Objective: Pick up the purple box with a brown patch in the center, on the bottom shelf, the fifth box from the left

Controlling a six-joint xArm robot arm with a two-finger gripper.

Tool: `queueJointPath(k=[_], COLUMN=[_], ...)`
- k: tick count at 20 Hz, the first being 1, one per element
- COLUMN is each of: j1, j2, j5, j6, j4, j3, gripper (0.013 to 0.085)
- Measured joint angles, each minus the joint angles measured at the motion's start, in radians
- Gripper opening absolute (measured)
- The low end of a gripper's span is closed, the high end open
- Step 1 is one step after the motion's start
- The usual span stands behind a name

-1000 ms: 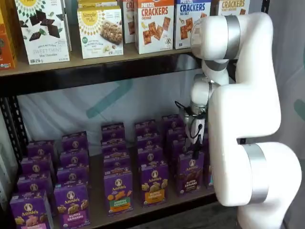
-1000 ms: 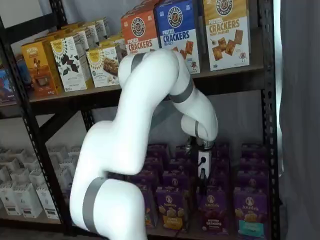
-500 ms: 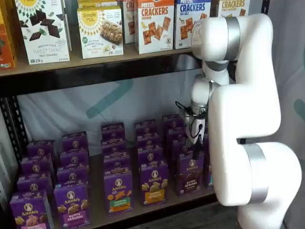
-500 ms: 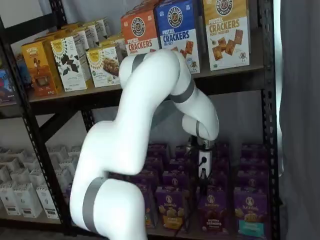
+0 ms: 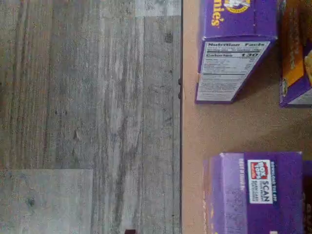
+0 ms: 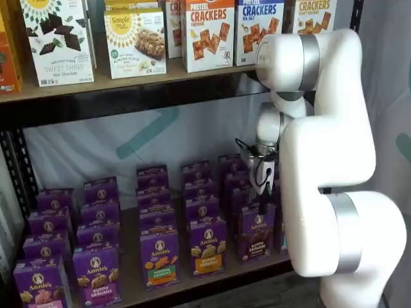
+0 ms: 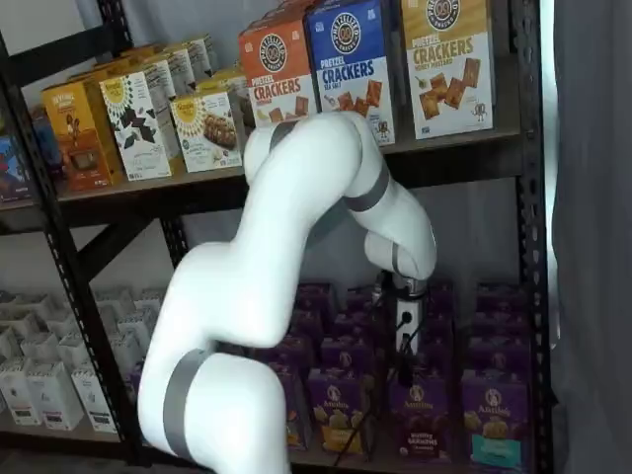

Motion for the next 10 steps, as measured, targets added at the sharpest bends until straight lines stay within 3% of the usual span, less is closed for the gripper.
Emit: queueJointPath(k=[10], j1=[-0.01], j2=[0.062], j5=[0.041], j6=[0.01], j4=[-0.021], j3=[-0.088], gripper=[0.085])
